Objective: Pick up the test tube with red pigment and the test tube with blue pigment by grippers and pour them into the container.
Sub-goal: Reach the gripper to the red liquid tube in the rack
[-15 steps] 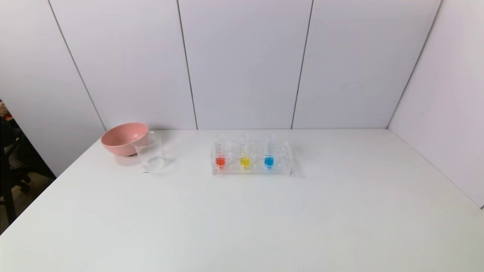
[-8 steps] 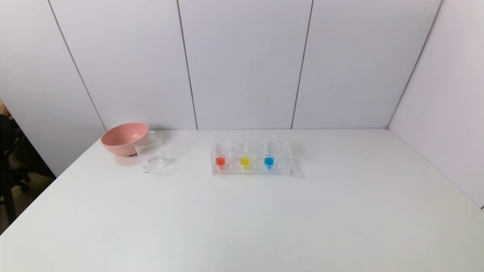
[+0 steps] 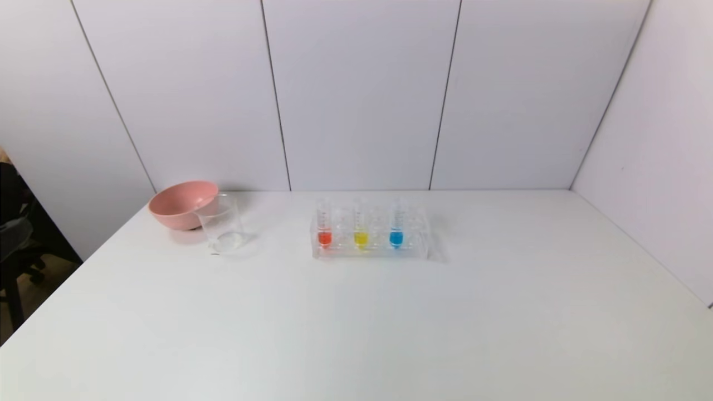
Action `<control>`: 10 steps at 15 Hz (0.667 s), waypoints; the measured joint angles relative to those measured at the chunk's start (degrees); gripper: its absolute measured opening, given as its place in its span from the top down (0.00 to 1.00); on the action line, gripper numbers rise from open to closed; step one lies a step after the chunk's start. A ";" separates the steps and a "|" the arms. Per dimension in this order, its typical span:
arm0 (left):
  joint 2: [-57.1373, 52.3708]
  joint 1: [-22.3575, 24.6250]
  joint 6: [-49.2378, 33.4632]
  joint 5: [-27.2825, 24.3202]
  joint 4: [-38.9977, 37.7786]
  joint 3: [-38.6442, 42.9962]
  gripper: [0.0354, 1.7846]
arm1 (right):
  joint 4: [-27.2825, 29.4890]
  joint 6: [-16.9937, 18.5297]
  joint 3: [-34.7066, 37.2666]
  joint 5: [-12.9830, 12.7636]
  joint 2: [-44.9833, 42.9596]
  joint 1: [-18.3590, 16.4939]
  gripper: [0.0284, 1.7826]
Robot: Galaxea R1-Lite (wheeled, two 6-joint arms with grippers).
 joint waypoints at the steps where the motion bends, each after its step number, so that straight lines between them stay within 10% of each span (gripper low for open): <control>1: 2.19 0.00 -0.02 -0.82 -1.26 -0.41 0.01 | 0.00 0.00 0.00 0.00 0.00 0.00 0.00; 10: 24.66 -1.82 -4.49 -2.58 -14.19 -8.09 0.01 | 0.02 0.00 0.00 0.00 0.00 0.02 0.00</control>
